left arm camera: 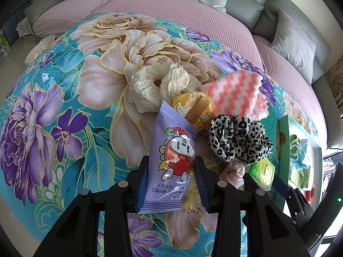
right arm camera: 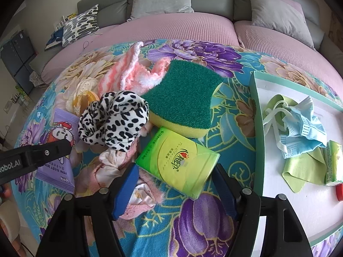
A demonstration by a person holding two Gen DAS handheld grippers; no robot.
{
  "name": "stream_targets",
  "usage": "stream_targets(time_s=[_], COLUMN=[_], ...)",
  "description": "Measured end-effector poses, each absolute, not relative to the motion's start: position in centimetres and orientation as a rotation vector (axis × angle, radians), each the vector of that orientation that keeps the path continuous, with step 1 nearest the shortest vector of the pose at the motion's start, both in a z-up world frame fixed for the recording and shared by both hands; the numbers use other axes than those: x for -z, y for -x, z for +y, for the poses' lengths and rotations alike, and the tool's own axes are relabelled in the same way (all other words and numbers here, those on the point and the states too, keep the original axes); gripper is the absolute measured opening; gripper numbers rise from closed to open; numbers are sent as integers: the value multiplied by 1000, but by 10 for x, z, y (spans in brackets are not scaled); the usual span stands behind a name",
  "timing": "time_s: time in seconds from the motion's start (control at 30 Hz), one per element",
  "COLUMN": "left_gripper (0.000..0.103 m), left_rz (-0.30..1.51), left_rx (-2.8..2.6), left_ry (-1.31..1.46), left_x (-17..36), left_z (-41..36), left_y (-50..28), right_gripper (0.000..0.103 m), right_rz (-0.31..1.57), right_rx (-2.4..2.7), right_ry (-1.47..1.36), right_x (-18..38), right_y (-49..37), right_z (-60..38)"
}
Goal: Organize soft objects
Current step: 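Grasp the purple wipes pack with the left tool while the right tool grasps the green tissue pack, then carry the purple wipes and green tissue pack into the tray and release both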
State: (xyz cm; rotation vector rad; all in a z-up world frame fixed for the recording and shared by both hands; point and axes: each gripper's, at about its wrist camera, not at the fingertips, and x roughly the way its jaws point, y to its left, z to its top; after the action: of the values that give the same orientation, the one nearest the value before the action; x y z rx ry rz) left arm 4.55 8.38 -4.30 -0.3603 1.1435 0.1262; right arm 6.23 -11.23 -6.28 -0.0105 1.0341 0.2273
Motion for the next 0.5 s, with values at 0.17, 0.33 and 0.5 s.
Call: stream_targets(time_s=[0.17, 0.33, 0.5], left_gripper=[42, 42, 42], left_rz=[1126, 1074, 1001], left_rx=[-129, -132, -154], left_ry=[365, 366, 356], left_x=[36, 18, -6], left_z=[86, 89, 91], left_y=[-43, -37, -27], right_gripper=[73, 73, 73], right_rz=[1015, 991, 957], right_rx=[-234, -233, -217], right_ry=[3, -17, -38], right_x=[54, 42, 28], right_y=[-59, -55, -47], right_z=[-114, -119, -129])
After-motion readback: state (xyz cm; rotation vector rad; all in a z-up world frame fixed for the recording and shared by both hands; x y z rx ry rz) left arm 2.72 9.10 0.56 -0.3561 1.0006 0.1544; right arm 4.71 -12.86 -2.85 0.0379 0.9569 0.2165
